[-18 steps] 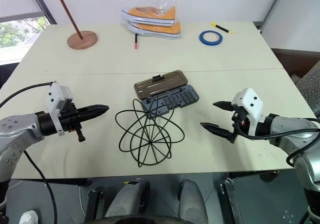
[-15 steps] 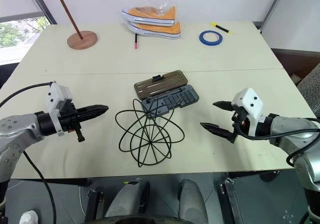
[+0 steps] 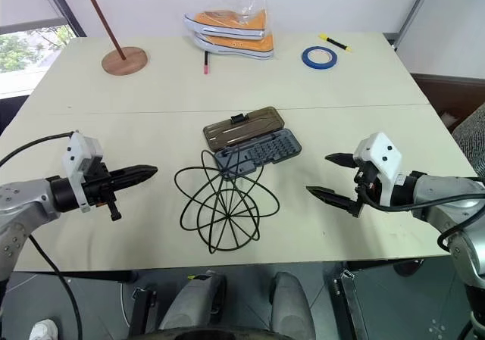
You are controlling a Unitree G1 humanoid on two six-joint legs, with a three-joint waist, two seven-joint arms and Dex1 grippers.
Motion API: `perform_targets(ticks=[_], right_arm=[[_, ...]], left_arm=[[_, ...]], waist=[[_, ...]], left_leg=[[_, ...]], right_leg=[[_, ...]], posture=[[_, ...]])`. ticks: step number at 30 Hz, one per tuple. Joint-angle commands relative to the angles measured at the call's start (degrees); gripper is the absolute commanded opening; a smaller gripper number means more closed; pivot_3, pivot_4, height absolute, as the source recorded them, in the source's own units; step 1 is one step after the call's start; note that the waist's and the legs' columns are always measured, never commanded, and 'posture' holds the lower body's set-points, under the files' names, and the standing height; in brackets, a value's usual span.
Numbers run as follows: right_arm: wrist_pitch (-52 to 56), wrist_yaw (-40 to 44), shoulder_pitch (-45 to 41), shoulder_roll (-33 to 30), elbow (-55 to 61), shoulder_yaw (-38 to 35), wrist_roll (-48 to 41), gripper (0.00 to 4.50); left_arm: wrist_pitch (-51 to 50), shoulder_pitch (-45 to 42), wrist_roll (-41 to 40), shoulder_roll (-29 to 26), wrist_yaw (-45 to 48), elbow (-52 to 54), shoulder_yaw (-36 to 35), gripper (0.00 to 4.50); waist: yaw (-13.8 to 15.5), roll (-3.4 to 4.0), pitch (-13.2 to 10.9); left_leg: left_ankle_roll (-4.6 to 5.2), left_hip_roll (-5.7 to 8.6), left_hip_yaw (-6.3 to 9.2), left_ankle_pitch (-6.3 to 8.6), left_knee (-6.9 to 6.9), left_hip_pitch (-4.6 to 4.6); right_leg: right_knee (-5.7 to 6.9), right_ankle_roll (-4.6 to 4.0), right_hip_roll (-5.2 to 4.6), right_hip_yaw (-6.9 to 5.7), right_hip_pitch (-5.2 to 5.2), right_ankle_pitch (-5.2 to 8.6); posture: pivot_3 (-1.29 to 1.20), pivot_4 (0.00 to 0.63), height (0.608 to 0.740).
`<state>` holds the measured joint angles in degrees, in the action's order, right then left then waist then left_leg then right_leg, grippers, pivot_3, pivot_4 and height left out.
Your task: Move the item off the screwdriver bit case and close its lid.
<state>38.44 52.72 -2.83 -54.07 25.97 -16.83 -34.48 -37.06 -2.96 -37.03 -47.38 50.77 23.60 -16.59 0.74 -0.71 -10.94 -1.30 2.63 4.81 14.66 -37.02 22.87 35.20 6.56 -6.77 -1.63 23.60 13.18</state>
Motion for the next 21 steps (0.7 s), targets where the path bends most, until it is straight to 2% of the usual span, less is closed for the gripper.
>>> perform_targets(ticks=[1,13,21], right_arm=[[-0.67,0.52,-0.83,-1.02,0.81,-1.48,-0.30,4.45],[0.19,0.86,0.90,-1.61,2.41,-2.60,-0.99,4.45],[3.10,4.88,4.93,-3.73,8.34,-3.48,-5.55,4.45]], left_arm=[[0.09,0.12,-1.00,-0.80,0.30,1.41,-1.62,0.00],[0.66,-1.36,-0.44,0.09,-0.05,0.55,0.16,0.00],[5.97,-7.15,5.84,4.26,-4.49,-6.00,3.72,0.00]], waist=[[0.01,0.00,0.00],[0.02,0.00,0.00],[0.10,-0.01,0.00]], left_leg=[[0.00,0.00,0.00,0.00,0.00,0.00],[0.00,0.00,0.00,0.00,0.00,0.00],[0.00,0.01,0.00,0.00,-0.02,0.01]], right_leg=[[0.00,0.00,0.00,0.00,0.00,0.00],[0.00,0.00,0.00,0.00,0.00,0.00],[0.00,0.02,0.00,0.00,-0.02,-0.01]], posture=[[0.00,0.150,0.740],[0.00,0.150,0.740],[0.00,0.150,0.740]])
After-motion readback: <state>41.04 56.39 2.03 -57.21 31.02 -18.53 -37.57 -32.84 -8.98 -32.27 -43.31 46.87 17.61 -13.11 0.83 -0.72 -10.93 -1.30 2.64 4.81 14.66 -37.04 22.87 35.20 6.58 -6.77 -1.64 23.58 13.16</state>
